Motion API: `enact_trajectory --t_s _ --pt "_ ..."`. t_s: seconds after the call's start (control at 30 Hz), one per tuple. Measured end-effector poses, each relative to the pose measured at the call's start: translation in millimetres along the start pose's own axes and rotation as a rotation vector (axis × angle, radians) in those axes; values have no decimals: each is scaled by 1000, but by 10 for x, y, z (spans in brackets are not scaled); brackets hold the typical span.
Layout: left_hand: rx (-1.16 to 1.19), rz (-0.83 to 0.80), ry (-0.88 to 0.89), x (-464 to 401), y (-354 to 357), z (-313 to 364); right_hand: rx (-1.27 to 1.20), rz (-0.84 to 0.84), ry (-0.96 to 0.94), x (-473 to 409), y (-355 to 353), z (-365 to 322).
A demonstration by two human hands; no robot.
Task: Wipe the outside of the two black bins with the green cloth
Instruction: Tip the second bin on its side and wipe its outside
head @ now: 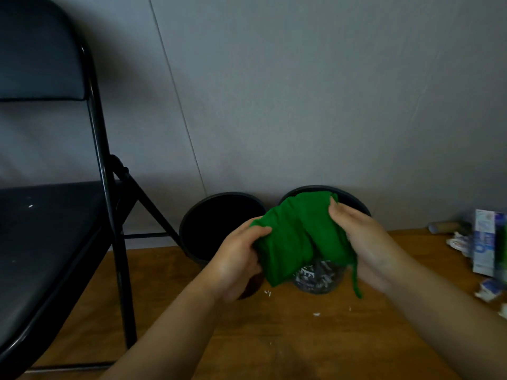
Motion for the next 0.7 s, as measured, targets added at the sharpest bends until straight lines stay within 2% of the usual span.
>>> enact_trajectory --t_s 0.13,0.23,0.3,0.37,0.47,0.57,0.63,0.7 --pt "59 -21 -32 42 -58 62 95 202 40 -112 -129 57" --pt "122 -36 -68 61 -8 94 347 268 70 -181 -206 145" --pt "162 -22 -88 60 27 102 547 293 -20 -142 -177 111" --pt "167 14 -79 37 36 92 685 242 -221 -20 -61 -7" --pt "146 69 -65 12 37 73 829 -50 -398 244 219 -142" --pt "159 55 -52 14 38 73 1297 -139 -532 262 383 -18" --pt "131 20 -39 24 18 82 1326 -112 -581 206 404 60" --pt "44 -48 -17 43 -8 92 1188 -89 -553 154 355 82"
Point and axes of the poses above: each hand's wrist, its own x-axis away from the middle knuckle, its own y-axis out of the palm, z = x × y, the point moved 1 cm from there along -x, towards the middle knuckle, and after that the axes turned 4 degrees about x, right-handed, at the moved point
